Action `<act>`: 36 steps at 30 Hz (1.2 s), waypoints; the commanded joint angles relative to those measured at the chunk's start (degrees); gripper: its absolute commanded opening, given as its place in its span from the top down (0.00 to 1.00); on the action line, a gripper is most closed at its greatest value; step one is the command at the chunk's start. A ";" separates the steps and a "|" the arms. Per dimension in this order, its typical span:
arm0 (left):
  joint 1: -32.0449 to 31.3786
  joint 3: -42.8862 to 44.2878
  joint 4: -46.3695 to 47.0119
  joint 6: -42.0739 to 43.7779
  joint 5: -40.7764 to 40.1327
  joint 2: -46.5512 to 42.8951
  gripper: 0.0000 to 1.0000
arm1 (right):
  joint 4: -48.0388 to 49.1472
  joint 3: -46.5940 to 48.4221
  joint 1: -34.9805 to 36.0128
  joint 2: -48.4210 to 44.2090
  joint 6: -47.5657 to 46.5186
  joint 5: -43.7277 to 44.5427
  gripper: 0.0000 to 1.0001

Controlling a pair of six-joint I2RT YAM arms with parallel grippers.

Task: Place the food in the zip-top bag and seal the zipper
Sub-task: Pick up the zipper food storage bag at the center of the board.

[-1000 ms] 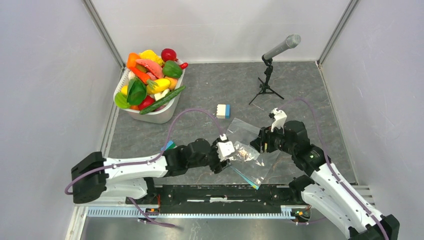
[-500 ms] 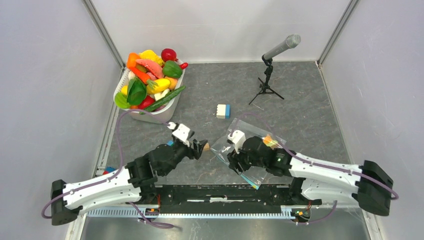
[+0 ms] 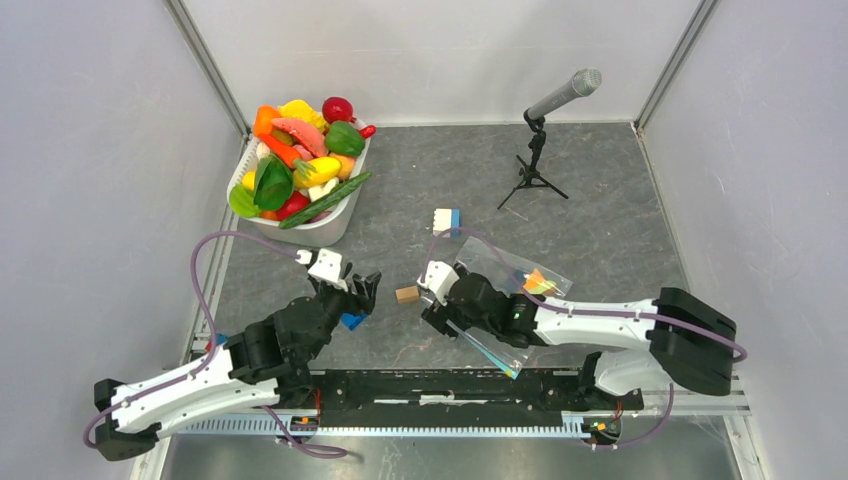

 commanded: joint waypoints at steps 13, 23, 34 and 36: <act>0.19 0.74 -5.79 -2.59 -4.64 -5.34 0.29 | 4.82 7.69 -0.81 14.65 -9.51 1.71 0.36; 0.28 0.52 -6.25 -2.72 -3.73 -5.04 0.28 | 6.18 6.15 -1.26 15.50 -7.78 0.05 1.00; 0.26 0.61 -0.98 -1.21 8.54 0.38 0.09 | 23.19 -6.00 -18.67 -7.38 10.89 -22.68 1.00; 0.50 0.30 1.79 -1.27 13.47 1.79 0.08 | 27.44 -8.31 -22.66 -10.78 15.15 -29.80 1.00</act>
